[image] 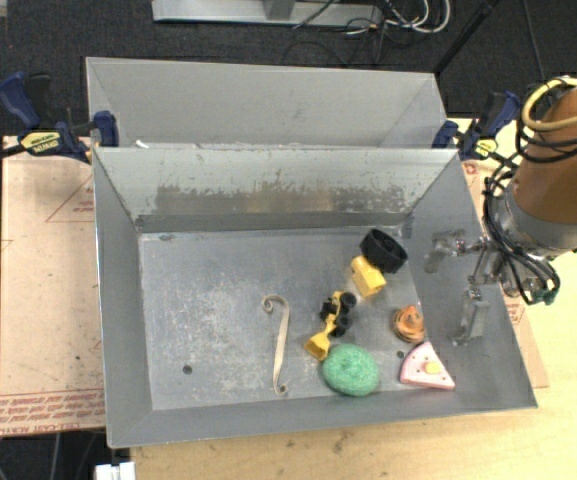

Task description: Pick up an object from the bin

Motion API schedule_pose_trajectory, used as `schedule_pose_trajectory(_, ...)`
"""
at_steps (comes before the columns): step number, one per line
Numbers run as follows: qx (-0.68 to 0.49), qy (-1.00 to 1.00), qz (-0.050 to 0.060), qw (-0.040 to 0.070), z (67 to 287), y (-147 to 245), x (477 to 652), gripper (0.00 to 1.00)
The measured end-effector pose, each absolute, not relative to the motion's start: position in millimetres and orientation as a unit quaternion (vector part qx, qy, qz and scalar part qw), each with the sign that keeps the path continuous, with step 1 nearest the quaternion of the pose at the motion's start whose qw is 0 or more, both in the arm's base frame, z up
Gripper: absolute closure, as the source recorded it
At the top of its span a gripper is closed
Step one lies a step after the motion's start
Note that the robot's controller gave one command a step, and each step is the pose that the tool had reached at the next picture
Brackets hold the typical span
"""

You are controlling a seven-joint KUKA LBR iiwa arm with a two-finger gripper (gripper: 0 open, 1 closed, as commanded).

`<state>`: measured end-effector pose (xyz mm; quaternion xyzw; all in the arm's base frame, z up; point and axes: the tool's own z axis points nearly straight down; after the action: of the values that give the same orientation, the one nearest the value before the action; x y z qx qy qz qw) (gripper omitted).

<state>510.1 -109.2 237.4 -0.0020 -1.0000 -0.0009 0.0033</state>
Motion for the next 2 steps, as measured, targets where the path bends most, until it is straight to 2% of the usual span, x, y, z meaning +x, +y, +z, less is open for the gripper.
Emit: schedule_pose_trajectory(2,-0.001,-1.0,0.0,-0.001,240.3,-108.7,512.5,0.0)
